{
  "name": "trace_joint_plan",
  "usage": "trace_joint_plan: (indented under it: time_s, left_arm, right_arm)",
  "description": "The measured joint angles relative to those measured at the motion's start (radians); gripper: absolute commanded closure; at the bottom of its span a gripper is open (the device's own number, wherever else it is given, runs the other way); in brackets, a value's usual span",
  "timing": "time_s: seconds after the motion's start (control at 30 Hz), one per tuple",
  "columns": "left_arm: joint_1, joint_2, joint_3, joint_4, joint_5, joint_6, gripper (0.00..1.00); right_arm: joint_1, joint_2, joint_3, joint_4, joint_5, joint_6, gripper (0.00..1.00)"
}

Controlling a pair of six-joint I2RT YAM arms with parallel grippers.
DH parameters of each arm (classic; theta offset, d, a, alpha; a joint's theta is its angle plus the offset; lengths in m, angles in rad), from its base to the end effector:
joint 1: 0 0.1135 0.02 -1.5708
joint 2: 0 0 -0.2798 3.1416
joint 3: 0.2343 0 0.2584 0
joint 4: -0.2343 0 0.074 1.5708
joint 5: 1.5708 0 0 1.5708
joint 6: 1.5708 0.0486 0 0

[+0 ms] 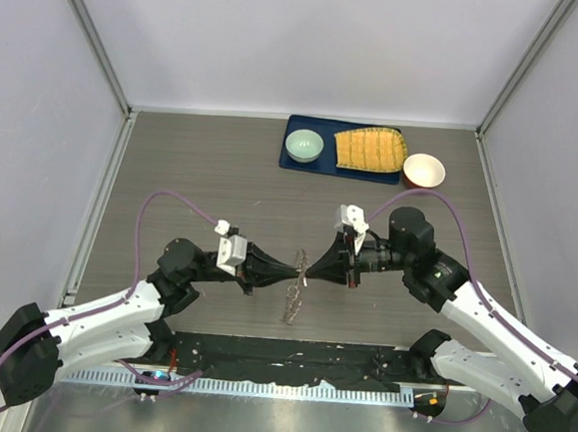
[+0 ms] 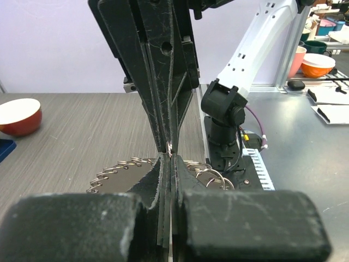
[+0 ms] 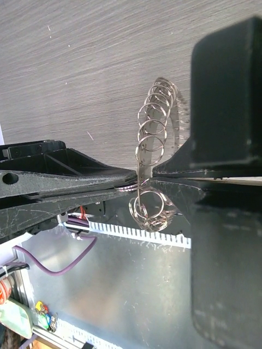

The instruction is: Put the keys on the keyring

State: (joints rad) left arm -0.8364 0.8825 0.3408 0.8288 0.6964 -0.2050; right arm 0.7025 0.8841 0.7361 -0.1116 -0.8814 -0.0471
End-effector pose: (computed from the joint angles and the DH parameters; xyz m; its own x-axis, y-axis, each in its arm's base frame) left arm 0.1077 -0.1658 0.2829 -0.0140 -0.2175 -0.9760 0.9998 0.0135 -0.0174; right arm 0.1295 0.1588 0.3252 -0.1496 -0.1658 -0.9747 -0.9883 -0.0042 0.1524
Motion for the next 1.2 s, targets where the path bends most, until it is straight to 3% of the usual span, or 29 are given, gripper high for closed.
trace_joint_plan:
  time_s: [0.53, 0.77, 0.93, 1.2]
  left_arm:
    - [0.005, 0.130, 0.013, 0.148, 0.093, -0.053, 1.00]
    - [-0.007, 0.178, 0.014, 0.215, 0.086, -0.076, 1.00]
    - [-0.020, 0.165, 0.005, 0.220, 0.017, -0.064, 1.00]
    - [-0.033, 0.101, -0.034, 0.154, -0.089, -0.017, 1.00]
  right_arm:
    - [0.007, 0.057, 0.015, -0.052, -0.037, 0.016, 0.99]
    - [0.071, 0.074, 0.025, -0.093, 0.100, 0.011, 0.78]
    - [0.087, 0.033, 0.038, -0.121, 0.223, -0.018, 0.76]
    - [0.095, -0.049, 0.058, -0.160, 0.430, -0.053, 0.65]
